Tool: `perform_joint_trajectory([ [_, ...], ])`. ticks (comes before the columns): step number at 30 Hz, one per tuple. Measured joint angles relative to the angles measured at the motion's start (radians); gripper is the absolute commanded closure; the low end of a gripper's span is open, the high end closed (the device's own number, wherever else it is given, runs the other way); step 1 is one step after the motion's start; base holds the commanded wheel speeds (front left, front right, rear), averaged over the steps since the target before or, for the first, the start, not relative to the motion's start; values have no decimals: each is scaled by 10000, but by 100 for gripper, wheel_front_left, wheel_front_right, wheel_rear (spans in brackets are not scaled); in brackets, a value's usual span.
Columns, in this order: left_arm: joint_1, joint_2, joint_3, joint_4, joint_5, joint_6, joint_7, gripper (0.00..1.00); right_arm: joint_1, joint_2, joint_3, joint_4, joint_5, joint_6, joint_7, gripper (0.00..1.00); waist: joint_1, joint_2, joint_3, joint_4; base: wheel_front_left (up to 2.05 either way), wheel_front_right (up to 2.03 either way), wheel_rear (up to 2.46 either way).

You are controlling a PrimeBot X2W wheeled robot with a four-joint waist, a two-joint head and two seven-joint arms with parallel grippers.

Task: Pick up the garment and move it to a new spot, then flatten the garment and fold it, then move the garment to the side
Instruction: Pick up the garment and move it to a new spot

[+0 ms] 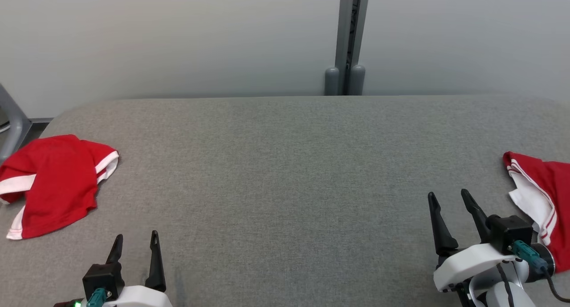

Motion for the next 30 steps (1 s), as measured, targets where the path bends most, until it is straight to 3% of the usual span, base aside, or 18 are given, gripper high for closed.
perform_joint_trajectory([
  [8,-98,0,109,245,-46,15,0,0,-17,8,385,-92,130,0,0,0,0,0,146,1037,0,0,0],
  [24,-140,8,1064,190,-130,-8,-2,0,-244,10,1103,-155,303,0,0,0,0,0,631,3751,0,0,0],
  [30,-111,8,1356,313,-290,-61,0,0,-379,17,1241,-151,316,2,0,0,0,0,819,4287,0,0,0],
])
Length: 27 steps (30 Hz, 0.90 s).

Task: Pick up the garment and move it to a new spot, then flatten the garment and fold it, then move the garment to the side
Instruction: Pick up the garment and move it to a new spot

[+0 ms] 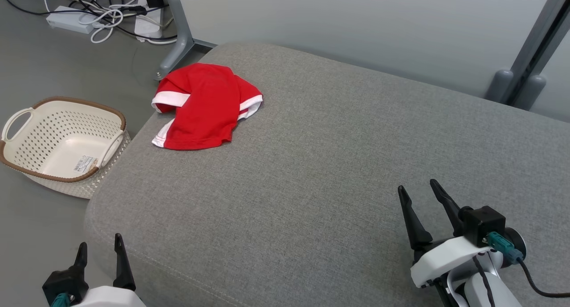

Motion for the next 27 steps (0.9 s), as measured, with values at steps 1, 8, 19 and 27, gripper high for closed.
perform_joint_trajectory([
  [1,0,0,54,19,-82,-36,0,0,-12,-2,31,0,-4,-2,0,0,0,0,38,17,0,0,0],
  [8,-417,0,288,520,-516,-360,0,0,-190,-2,203,13,-222,-2,0,0,0,0,331,-309,0,0,0],
  [19,-3462,485,754,2061,-669,-834,0,0,-915,-12,330,-495,-1118,-2,0,0,0,0,1688,-1195,0,0,0],
  [27,-5905,1515,782,3935,-686,-1239,69,0,-1509,-180,508,-1164,-1342,0,0,0,0,0,2855,-1872,0,0,0],
])
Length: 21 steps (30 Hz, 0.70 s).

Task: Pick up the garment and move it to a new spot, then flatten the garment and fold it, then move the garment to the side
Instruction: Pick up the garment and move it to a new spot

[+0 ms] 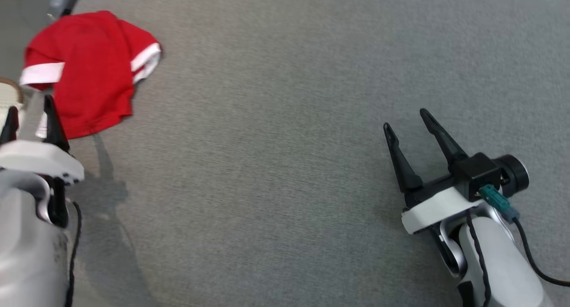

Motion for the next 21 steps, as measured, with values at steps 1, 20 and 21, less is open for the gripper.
perform_joint_trajectory([
  [1,-317,92,38,247,-69,-35,113,0,-80,-2,40,-104,0,-2,0,0,0,0,154,-119,0,0,0],
  [20,-2881,2065,36,3388,-556,-290,2364,100,-772,12,-119,-1292,-17,0,0,0,0,0,1892,-2315,0,0,0],
  [21,-2917,2050,-19,3400,-548,-291,2359,100,-756,17,-140,-1281,-10,-2,0,0,0,0,1842,-2329,0,0,0],
])
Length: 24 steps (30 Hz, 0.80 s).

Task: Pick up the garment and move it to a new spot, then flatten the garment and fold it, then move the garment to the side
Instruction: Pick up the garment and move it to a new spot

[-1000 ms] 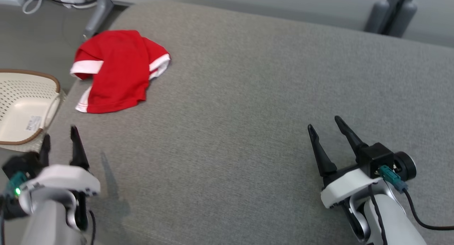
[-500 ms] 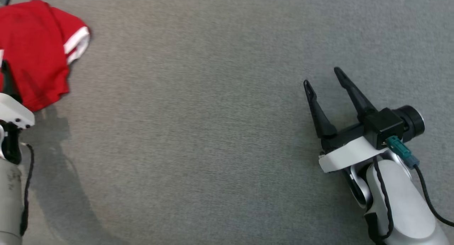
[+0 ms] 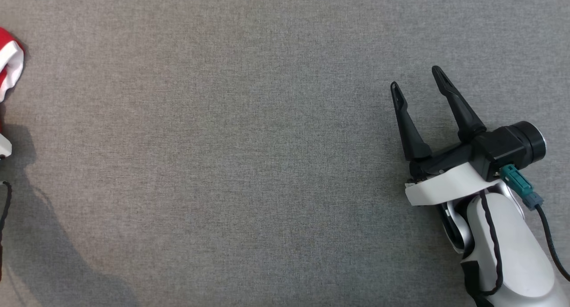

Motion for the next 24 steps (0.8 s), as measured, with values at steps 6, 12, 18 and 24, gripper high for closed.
perform_joint_trajectory([
  [6,-382,-121,-619,-336,272,-272,-671,100,206,71,-316,140,123,2,0,0,0,0,-451,-23,0,0,0],
  [12,-832,-658,-1442,-899,456,-385,-1076,100,479,127,-441,305,336,2,0,0,0,0,-1155,-46,0,0,0],
  [18,-814,-1662,-2328,-1404,194,-422,-1486,100,739,140,-470,408,863,2,0,0,0,0,-1862,-193,0,0,0],
  [24,-147,-2771,-3313,-1891,-286,-422,-1789,100,1044,144,-516,520,1168,2,0,0,0,0,-2470,-485,0,0,0],
])
